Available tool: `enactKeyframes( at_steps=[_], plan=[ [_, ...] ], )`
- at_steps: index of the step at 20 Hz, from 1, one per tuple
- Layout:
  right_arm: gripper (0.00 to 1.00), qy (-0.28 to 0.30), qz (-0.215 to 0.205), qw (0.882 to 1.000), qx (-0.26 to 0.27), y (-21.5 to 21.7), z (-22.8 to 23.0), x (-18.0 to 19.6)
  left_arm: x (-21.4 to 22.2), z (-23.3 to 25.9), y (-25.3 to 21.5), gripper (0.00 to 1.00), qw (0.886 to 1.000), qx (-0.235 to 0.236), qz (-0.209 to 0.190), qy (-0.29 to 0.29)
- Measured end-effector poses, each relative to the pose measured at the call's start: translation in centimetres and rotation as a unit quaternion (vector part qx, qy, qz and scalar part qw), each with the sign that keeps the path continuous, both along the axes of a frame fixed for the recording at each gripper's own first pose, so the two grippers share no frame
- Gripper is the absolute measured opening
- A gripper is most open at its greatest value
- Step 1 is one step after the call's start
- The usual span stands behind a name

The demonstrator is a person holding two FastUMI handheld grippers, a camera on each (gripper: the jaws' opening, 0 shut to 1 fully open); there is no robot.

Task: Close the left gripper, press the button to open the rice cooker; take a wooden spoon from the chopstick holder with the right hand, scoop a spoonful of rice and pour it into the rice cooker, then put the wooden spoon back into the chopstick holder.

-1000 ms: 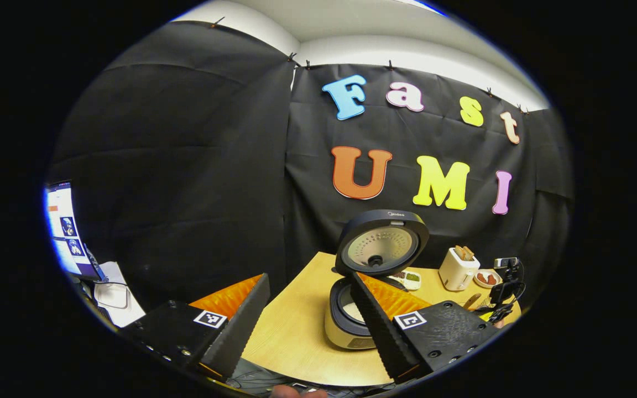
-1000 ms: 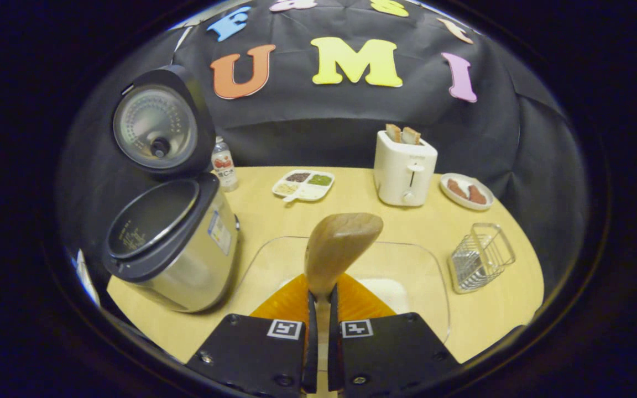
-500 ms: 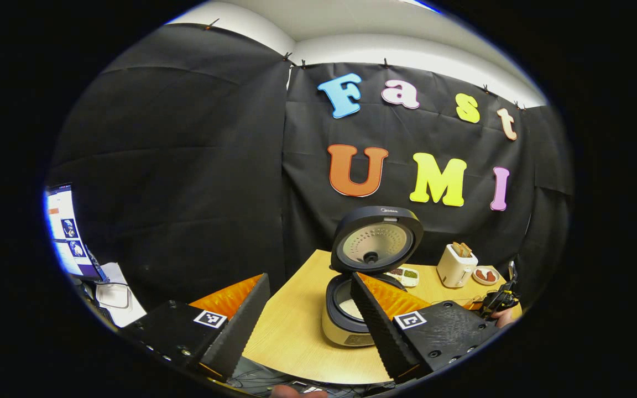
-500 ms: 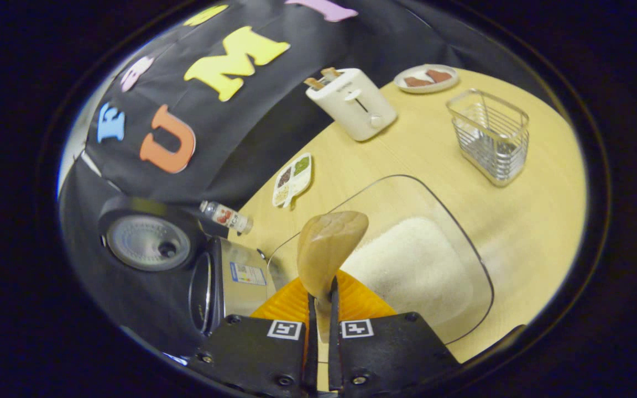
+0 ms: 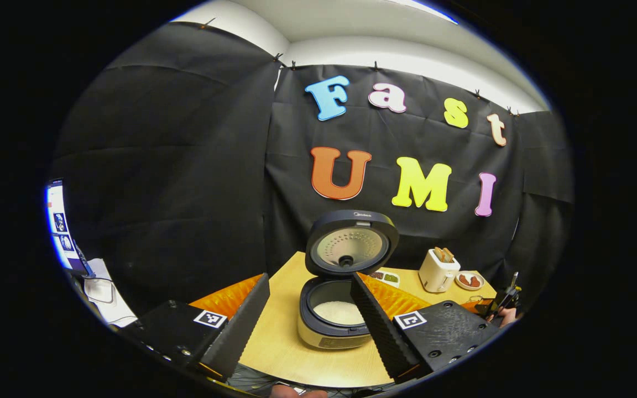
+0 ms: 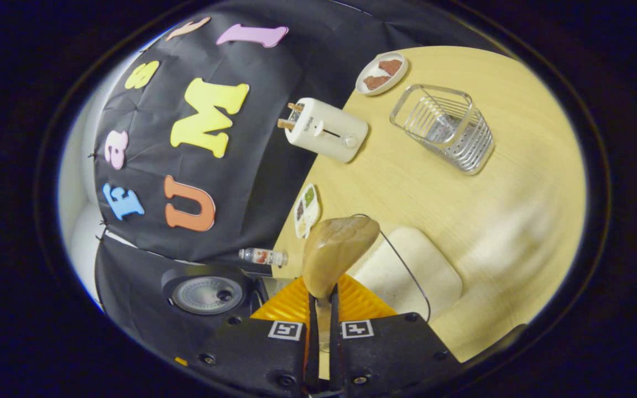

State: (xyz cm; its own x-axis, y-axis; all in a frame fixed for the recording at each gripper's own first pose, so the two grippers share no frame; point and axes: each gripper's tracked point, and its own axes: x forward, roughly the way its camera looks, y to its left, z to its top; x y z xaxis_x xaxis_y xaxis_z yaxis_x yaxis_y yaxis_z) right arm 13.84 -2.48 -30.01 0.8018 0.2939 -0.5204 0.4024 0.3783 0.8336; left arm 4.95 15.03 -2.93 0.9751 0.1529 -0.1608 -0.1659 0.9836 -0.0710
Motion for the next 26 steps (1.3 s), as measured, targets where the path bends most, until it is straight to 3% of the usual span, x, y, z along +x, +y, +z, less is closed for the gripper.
enactKeyframes(
  at_steps=[5,11,20,23,26],
  plan=[
    [0.12,-0.054,0.018,0.998,0.0,2.0,7.7,1.8,-1.4,0.5,-0.4,0.95,1.0,0.015,-0.001,-0.016],
    [0.12,-0.106,0.091,0.99,0.002,10.8,13.9,6.3,-3.9,-0.2,0.4,0.94,1.0,0.007,0.011,-0.014],
    [0.12,-0.093,0.192,0.975,-0.062,22.5,11.0,10.0,-5.7,0.0,1.7,0.95,0.999,-0.001,0.045,-0.019],
    [0.12,-0.09,0.219,0.963,-0.126,24.0,9.4,10.2,-6.1,-1.0,1.6,0.95,0.999,0.009,0.041,-0.013],
    [0.12,-0.105,0.235,0.944,-0.206,24.5,8.9,10.5,-6.0,-0.4,1.3,0.94,0.999,0.011,0.041,-0.012]
  ],
)
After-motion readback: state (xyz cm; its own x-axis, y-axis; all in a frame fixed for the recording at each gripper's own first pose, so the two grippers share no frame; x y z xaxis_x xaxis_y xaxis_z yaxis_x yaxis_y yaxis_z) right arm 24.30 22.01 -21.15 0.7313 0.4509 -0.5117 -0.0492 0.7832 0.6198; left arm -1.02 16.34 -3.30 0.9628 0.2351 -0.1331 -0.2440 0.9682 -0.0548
